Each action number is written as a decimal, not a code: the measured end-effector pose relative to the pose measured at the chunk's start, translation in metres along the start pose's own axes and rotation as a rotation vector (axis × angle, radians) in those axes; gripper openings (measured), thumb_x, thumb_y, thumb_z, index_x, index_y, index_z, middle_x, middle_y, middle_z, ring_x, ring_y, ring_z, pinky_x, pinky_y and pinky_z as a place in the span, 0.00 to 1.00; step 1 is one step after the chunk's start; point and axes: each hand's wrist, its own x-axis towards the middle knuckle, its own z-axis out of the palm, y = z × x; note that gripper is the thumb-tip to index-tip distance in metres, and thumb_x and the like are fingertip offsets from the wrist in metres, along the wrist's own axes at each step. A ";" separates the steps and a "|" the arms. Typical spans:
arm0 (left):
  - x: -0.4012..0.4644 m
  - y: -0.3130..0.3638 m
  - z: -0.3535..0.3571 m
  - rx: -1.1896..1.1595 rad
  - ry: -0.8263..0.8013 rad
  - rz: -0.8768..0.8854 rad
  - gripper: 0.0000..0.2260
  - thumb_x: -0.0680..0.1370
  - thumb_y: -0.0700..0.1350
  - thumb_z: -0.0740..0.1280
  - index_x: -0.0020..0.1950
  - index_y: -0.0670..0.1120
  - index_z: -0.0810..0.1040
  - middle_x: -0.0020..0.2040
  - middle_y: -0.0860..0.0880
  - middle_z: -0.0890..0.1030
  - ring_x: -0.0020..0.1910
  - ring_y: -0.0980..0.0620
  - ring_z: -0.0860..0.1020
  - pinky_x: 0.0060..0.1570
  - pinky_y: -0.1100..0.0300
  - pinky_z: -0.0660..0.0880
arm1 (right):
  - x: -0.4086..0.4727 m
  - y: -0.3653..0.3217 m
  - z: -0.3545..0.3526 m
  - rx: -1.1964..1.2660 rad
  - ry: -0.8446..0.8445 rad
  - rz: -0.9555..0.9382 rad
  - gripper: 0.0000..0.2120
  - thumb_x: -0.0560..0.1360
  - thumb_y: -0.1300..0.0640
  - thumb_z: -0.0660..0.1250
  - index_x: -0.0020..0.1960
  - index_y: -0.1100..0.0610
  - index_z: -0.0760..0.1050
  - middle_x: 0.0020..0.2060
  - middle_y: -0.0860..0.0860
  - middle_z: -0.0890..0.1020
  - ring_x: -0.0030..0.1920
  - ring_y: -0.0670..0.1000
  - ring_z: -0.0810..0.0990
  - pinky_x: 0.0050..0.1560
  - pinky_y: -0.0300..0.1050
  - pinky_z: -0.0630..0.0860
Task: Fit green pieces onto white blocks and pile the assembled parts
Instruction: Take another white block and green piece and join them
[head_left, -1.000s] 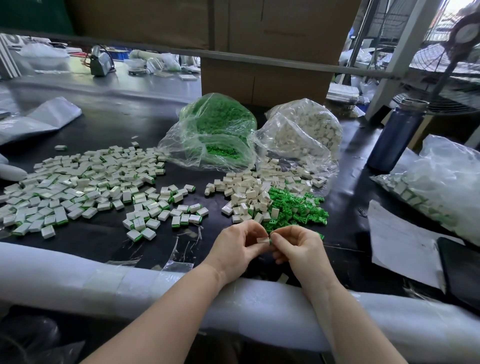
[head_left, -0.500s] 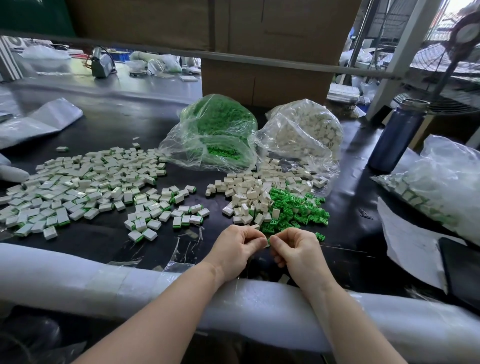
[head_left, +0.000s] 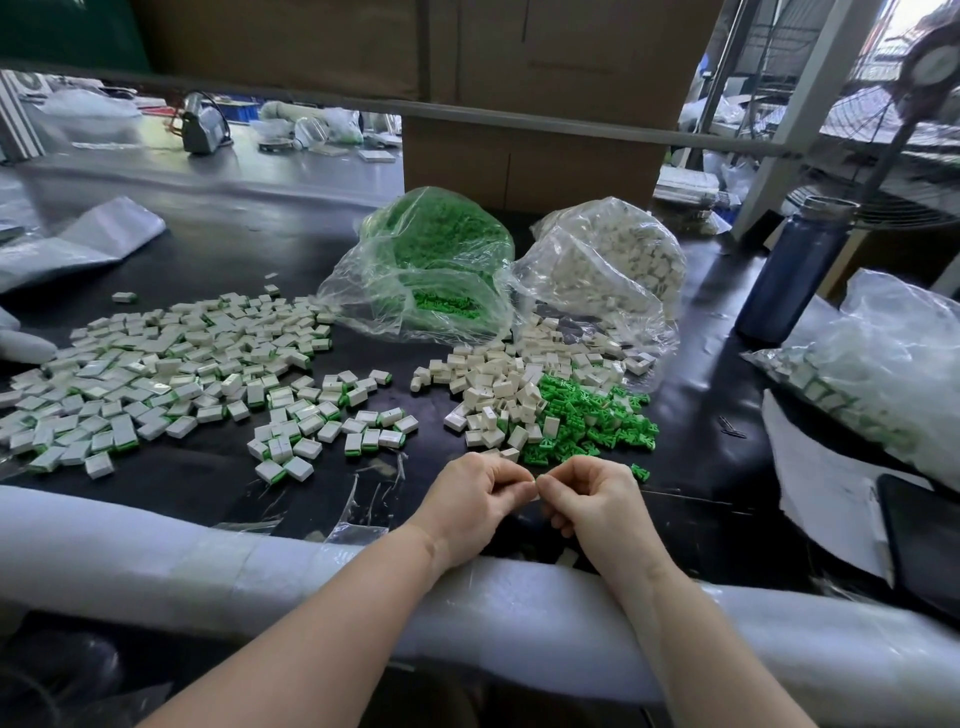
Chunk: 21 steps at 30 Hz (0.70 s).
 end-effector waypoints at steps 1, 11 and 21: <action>0.000 0.001 0.000 -0.014 0.010 0.000 0.06 0.76 0.41 0.67 0.49 0.42 0.83 0.42 0.49 0.81 0.44 0.52 0.79 0.52 0.57 0.75 | 0.000 0.000 0.000 0.038 0.015 -0.001 0.07 0.72 0.65 0.69 0.35 0.61 0.78 0.21 0.48 0.77 0.23 0.42 0.73 0.25 0.33 0.70; 0.000 0.002 0.000 -0.160 0.009 -0.025 0.05 0.76 0.41 0.68 0.49 0.43 0.83 0.41 0.48 0.83 0.41 0.54 0.79 0.49 0.58 0.77 | 0.000 0.000 -0.002 0.213 0.056 -0.022 0.07 0.73 0.67 0.68 0.36 0.62 0.78 0.25 0.50 0.80 0.25 0.43 0.75 0.26 0.35 0.73; -0.001 0.004 -0.003 -0.280 -0.008 -0.078 0.02 0.77 0.41 0.66 0.48 0.47 0.76 0.40 0.47 0.80 0.40 0.53 0.77 0.42 0.61 0.74 | -0.002 0.001 -0.004 0.196 -0.016 -0.093 0.11 0.74 0.69 0.66 0.44 0.55 0.82 0.30 0.49 0.81 0.30 0.42 0.76 0.29 0.35 0.74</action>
